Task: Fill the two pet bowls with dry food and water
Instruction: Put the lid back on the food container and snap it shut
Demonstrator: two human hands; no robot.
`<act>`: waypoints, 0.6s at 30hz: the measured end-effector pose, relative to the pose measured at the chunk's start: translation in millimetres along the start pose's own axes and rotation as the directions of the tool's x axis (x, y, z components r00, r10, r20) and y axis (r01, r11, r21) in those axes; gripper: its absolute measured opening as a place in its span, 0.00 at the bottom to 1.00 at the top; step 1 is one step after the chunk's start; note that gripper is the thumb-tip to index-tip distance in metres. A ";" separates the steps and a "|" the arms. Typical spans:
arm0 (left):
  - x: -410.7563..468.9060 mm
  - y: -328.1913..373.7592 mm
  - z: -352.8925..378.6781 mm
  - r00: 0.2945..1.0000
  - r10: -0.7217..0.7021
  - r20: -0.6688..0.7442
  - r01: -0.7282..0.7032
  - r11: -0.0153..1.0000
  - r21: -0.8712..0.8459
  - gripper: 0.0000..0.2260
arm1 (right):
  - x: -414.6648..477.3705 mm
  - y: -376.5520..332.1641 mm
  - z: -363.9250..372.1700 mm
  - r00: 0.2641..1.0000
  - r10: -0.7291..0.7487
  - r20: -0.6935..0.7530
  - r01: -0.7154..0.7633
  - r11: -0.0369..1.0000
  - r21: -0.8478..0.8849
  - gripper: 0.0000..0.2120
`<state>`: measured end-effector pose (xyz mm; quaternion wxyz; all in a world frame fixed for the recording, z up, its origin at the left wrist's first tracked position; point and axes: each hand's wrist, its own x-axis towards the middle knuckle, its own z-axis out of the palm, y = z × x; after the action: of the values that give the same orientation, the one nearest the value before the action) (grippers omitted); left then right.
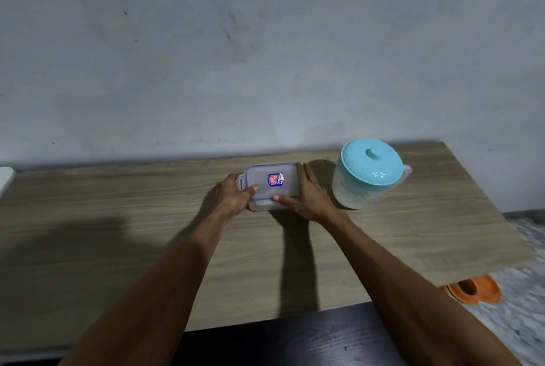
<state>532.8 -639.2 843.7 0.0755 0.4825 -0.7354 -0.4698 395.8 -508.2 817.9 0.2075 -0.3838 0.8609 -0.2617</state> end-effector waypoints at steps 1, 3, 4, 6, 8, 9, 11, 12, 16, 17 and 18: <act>0.0 -0.4 -0.4 1.000 -0.002 -0.001 0.002 1.000 0.002 0.24 | -2.8 2.8 2.5 1.000 0.014 -0.017 -0.013 0.996 0.093 0.52; -0.3 -0.4 -0.7 1.000 -0.006 -0.013 0.006 1.000 0.019 0.24 | -6.2 2.7 6.8 0.995 0.070 -0.067 -0.053 0.972 0.231 0.47; -0.4 -0.4 -0.7 1.000 -0.003 -0.016 0.003 1.000 0.026 0.24 | -6.7 1.1 8.7 0.990 0.103 -0.094 -0.073 0.957 0.279 0.43; -2.6 0.5 -0.5 1.000 0.001 -0.019 0.000 1.000 0.026 0.24 | -4.4 -1.2 12.5 0.977 0.162 -0.137 -0.103 0.926 0.365 0.34; -3.9 1.5 0.8 0.999 -0.015 -0.033 0.016 1.000 0.027 0.24 | -0.9 -2.4 13.9 0.964 0.210 -0.162 -0.132 0.909 0.396 0.30; -4.6 1.6 1.4 0.999 -0.024 -0.037 0.025 0.999 0.029 0.25 | 0.4 -2.5 14.0 0.959 0.227 -0.170 -0.143 0.906 0.398 0.30; -6.7 3.2 1.3 0.998 -0.016 -0.063 0.019 0.999 0.045 0.27 | 2.4 -2.0 15.0 0.951 0.252 -0.179 -0.163 0.901 0.402 0.29; -7.6 3.5 1.6 0.996 -0.010 -0.086 0.015 0.998 0.061 0.27 | 2.6 -2.1 15.2 0.947 0.266 -0.179 -0.173 0.894 0.413 0.27; -8.2 0.4 4.5 0.985 -0.016 -0.170 0.031 0.996 0.083 0.26 | 0.0 -3.9 18.1 0.929 0.337 -0.155 -0.217 0.832 0.510 0.22; -6.7 -0.6 6.6 0.982 -0.033 -0.183 0.043 0.998 0.048 0.26 | -1.2 -4.6 18.0 0.927 0.345 -0.149 -0.223 0.823 0.522 0.22; -4.4 -2.2 8.3 0.981 -0.053 -0.185 0.055 0.998 0.006 0.24 | -2.0 -4.9 18.4 0.924 0.354 -0.145 -0.230 0.816 0.530 0.22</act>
<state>531.8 -630.8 839.0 0.1283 0.5442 -0.7144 -0.4208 410.1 -514.8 806.8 0.2341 -0.1445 0.8297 -0.4857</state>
